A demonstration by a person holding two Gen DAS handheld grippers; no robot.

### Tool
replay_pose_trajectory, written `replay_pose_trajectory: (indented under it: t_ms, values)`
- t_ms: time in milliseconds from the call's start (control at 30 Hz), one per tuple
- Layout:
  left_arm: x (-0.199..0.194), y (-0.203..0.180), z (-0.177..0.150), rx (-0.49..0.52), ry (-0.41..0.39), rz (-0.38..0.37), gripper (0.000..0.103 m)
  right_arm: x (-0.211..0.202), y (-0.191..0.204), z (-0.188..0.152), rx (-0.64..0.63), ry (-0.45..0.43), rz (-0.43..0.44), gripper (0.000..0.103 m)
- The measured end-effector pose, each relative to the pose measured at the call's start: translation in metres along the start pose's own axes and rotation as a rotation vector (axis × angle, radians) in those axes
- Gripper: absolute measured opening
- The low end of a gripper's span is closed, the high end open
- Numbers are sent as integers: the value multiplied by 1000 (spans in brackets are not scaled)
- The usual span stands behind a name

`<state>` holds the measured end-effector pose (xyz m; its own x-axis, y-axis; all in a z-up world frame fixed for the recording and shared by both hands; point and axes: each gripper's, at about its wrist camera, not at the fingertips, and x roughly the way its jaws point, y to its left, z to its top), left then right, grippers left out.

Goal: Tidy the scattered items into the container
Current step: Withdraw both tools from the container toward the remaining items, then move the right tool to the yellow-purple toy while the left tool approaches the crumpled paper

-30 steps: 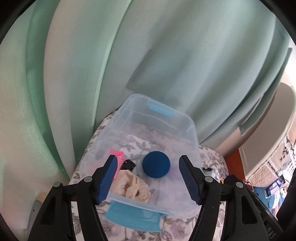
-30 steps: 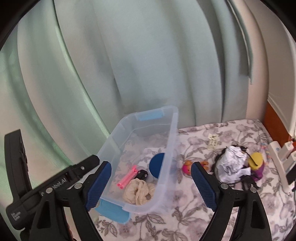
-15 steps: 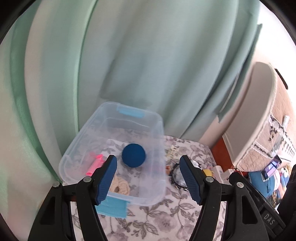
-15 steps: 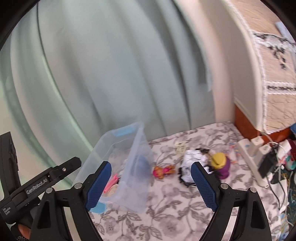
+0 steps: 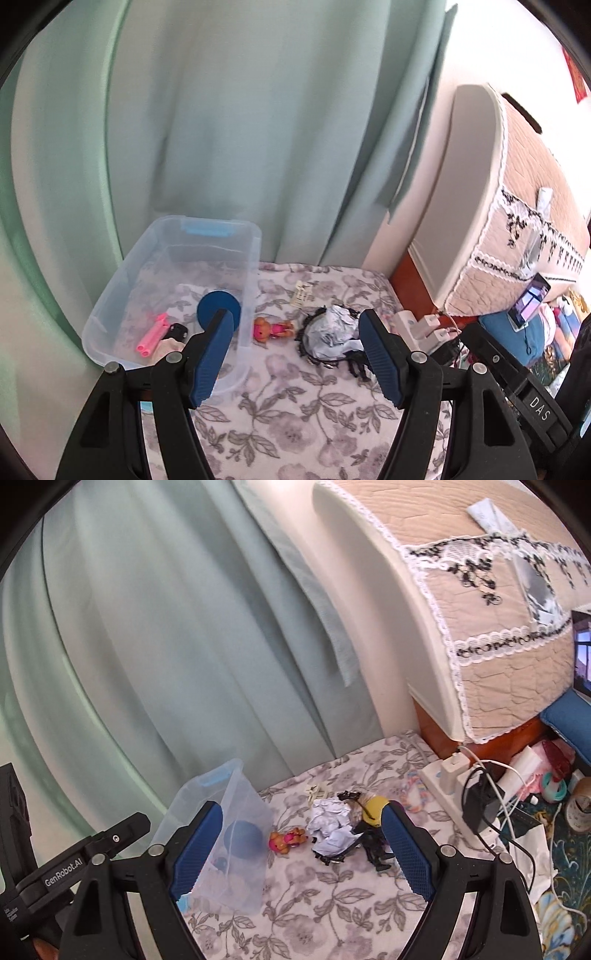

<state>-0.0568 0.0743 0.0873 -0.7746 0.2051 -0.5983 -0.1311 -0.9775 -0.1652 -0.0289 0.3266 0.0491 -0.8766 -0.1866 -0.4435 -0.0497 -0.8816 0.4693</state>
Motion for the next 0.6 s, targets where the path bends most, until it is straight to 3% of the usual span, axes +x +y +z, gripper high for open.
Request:
replay_pose_trajectory:
  t_ms: [600]
  values:
    - [32,-55,-14,59,94,-14,71,-3,-55,0,76,11,-6,90]
